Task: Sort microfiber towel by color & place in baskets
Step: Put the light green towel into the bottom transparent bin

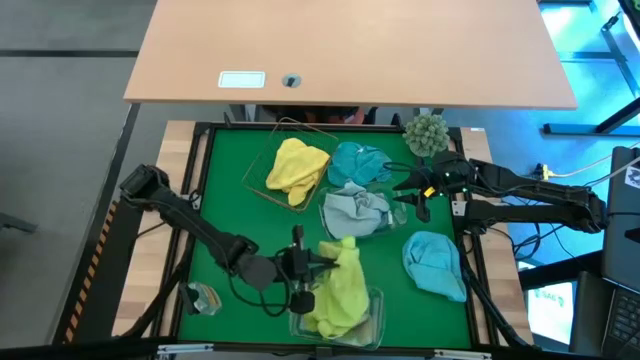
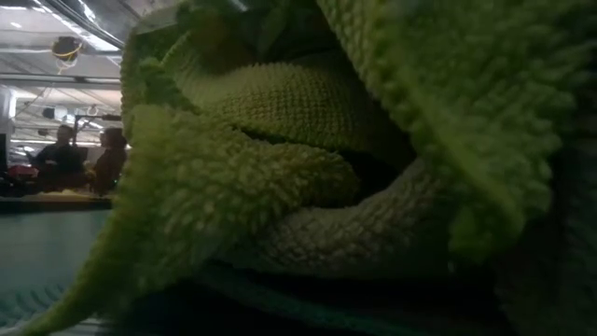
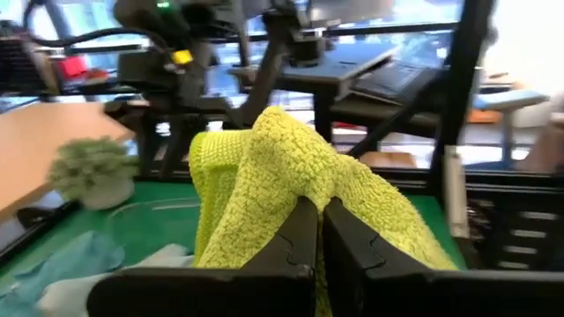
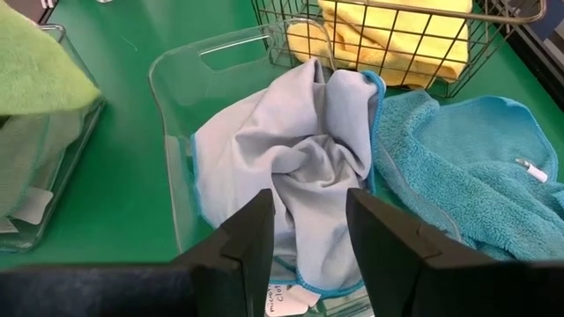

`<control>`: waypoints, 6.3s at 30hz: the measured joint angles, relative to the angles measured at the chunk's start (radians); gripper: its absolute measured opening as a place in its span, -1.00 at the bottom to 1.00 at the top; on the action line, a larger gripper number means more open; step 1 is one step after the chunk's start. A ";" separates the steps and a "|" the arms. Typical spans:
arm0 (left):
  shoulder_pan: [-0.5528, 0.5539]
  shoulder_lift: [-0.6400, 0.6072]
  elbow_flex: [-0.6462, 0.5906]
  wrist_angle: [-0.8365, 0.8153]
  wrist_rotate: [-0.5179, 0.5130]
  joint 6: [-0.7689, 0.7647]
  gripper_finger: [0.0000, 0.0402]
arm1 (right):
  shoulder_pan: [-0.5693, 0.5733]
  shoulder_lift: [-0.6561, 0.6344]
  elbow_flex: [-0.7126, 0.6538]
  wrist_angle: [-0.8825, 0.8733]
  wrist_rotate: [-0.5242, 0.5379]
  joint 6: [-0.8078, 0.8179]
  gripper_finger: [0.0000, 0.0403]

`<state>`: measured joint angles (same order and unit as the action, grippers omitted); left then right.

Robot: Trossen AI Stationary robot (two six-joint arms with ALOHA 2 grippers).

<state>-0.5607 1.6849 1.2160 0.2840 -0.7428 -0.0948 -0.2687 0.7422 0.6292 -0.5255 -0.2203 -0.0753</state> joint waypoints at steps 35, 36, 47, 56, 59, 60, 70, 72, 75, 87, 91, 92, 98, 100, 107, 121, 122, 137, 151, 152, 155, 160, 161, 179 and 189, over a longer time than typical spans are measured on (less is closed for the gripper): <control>0.025 0.287 0.004 -0.225 0.561 -0.526 -1.00 | 0.000 0.000 0.000 0.000 0.000 0.000 -0.28; 0.031 0.292 0.005 -0.234 0.575 -0.547 -1.00 | 0.000 0.000 0.000 0.000 0.000 0.000 -0.28; 0.066 0.291 0.000 -0.203 0.656 -0.607 -0.86 | 0.000 0.000 0.000 0.000 0.000 0.000 -0.28; 0.065 0.300 -0.004 -0.049 0.671 -0.617 -0.59 | 0.000 0.000 0.000 0.000 0.000 0.000 -0.28; 0.063 0.299 -0.004 -0.036 0.671 -0.617 -0.51 | 0.000 0.000 0.000 0.000 0.000 0.000 -0.28; 0.064 0.299 -0.004 -0.034 0.671 -0.618 -0.48 | 0.000 0.000 0.000 0.000 0.000 0.000 -0.28; 0.098 0.296 -0.003 -0.010 0.885 -0.688 -0.29 | 0.000 0.000 0.000 0.000 0.000 0.000 -0.28; 0.103 0.296 -0.003 -0.005 0.890 -0.685 -0.29 | 0.000 0.000 0.000 0.000 0.000 0.000 -0.28; 0.111 0.296 -0.003 0.001 0.906 -0.686 -0.31 | 0.000 0.000 0.000 0.000 0.000 0.000 -0.28; 0.126 0.294 -0.002 0.073 0.997 -0.734 -0.32 | 0.000 0.000 0.000 0.000 0.000 0.000 -0.28; 0.126 0.294 -0.001 0.073 0.997 -0.734 -0.32 | 0.000 0.000 0.000 0.000 0.000 -0.001 -0.28; 0.126 0.294 -0.001 0.073 0.997 -0.734 -0.32 | 0.000 0.000 0.000 0.000 0.000 0.000 -0.28; 0.125 0.272 -0.001 0.064 1.008 -0.737 -0.32 | 0.000 0.000 0.000 0.000 0.000 -0.001 -0.28; 0.124 0.245 -0.001 0.058 1.008 -0.729 -0.32 | 0.000 0.000 0.000 0.000 0.000 0.000 -0.28; 0.129 0.146 0.001 -0.048 0.959 -0.710 -0.32 | 0.000 0.000 0.000 0.000 0.000 -0.001 -0.28; 0.217 0.125 0.000 -0.213 0.705 -0.759 -0.32 | 0.000 0.000 0.000 0.000 0.000 -0.001 -0.28; 0.220 0.125 0.000 -0.220 0.692 -0.760 -0.32 | 0.000 0.000 0.000 0.000 0.000 -0.001 -0.28; 0.200 0.148 0.000 -0.215 0.595 -0.792 -0.32 | 0.000 0.000 0.000 0.000 0.000 -0.001 -0.28; 0.185 0.190 -0.001 -0.170 0.607 -0.822 -0.32 | 0.000 0.000 0.000 0.000 0.000 -0.001 -0.28; 0.183 0.190 -0.001 -0.165 0.606 -0.822 -0.32 | 0.000 0.000 0.000 0.000 0.000 -0.001 -0.28; 0.180 0.198 -0.001 -0.168 0.606 -0.822 -0.32 | 0.000 0.000 0.000 0.000 0.000 -0.001 -0.28; 0.179 0.232 -0.001 -0.153 0.641 -0.823 -0.32 | 0.000 0.000 0.000 0.000 0.000 -0.001 -0.28; 0.179 0.240 -0.001 -0.152 0.650 -0.823 -0.32 | 0.000 0.000 0.000 0.000 0.000 -0.001 -0.28; 0.181 0.254 -0.001 -0.072 0.647 -0.833 -0.72 | 0.000 0.000 0.000 0.000 0.000 -0.001 -0.28; 0.182 0.249 -0.001 0.011 0.682 -0.751 -0.82 | 0.000 0.000 0.000 0.000 0.000 -0.001 -0.28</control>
<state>-0.3786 1.9335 1.2152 0.2951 -0.0612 -0.8457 -0.2685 0.7418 0.6292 -0.5255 -0.2203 -0.0761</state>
